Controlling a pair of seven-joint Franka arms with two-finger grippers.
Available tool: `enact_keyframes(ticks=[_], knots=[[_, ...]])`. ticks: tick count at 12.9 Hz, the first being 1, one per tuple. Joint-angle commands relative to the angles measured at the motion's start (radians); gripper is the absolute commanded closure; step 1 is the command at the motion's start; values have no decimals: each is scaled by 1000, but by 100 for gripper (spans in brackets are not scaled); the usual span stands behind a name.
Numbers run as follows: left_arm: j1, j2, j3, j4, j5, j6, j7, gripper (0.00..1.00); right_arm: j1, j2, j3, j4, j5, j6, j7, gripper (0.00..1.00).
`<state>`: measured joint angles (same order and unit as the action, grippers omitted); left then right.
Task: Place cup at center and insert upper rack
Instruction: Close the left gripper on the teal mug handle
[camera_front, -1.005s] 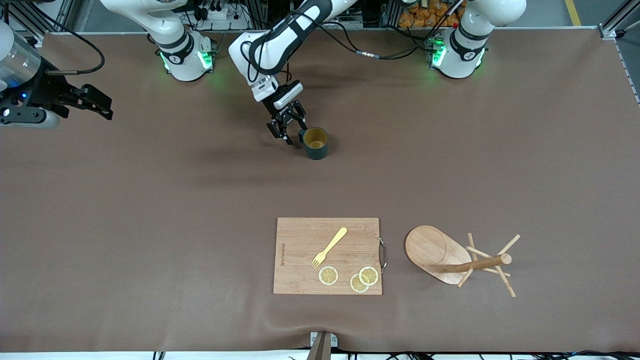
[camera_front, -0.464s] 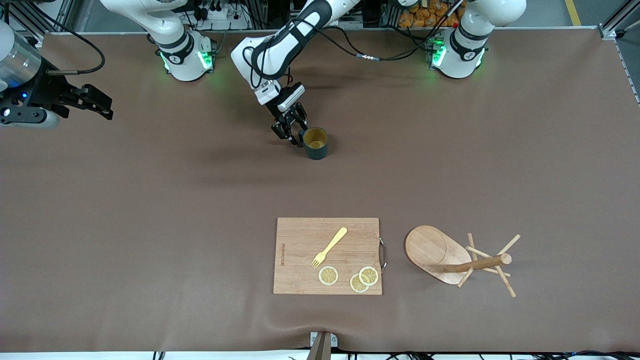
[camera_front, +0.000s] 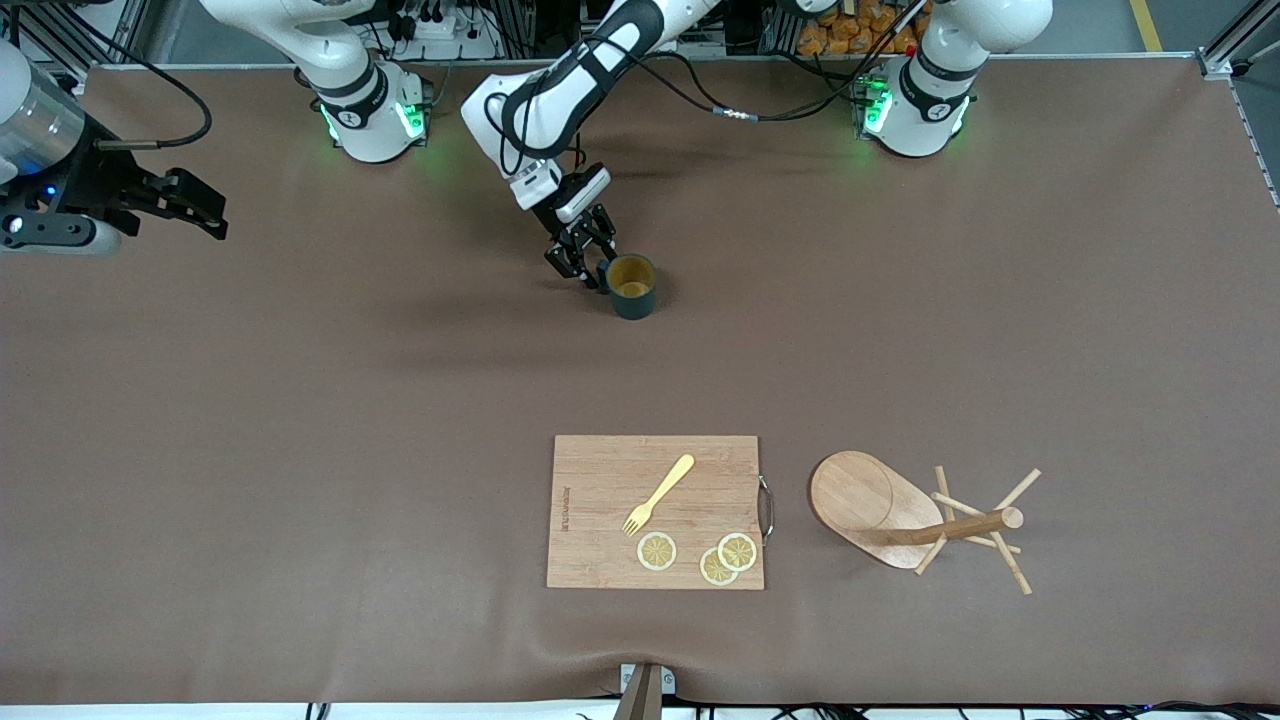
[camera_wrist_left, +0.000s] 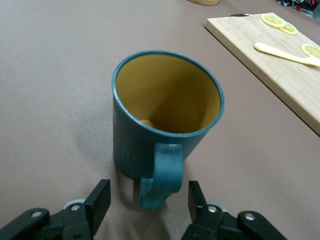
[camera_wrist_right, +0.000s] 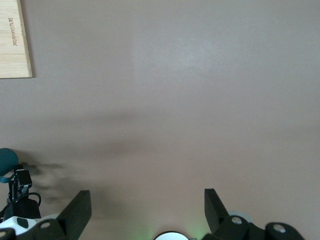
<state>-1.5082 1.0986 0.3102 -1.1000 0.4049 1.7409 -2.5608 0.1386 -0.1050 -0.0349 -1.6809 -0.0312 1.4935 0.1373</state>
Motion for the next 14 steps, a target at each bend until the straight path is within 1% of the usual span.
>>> enact_keyframes(ticks=[1,3,6,7,8,9,11,12,14], knots=[[-4,9,7,17,-17,-21,7,29,18,-22,-2,-16,11,-4,37,0],[-4,7,3,11,-17,-26,10,29,22,-22,-2,-14,11,-4,39,0],[-3,1,3,12,-17,-26,13,42,24,-19,-2,-14,11,-1,38,0],[-3,1,3,12,-17,-26,13,43,24,-18,-2,-14,11,2,38,0],[-3,1,3,11,-17,-27,13,47,24,-18,-2,-16,11,4,38,0],[-3,1,1,11,-18,-30,13,58,24,-18,-2,-14,11,2,39,0],[-3,4,1,12,-32,-29,13,82,24,-18,-2,-14,13,-1,39,0],[-1,3,0,12,-35,-29,13,100,24,-18,-2,-14,11,1,39,0],[5,-8,-5,17,-38,-20,20,100,24,-18,-2,-16,13,-2,39,0]])
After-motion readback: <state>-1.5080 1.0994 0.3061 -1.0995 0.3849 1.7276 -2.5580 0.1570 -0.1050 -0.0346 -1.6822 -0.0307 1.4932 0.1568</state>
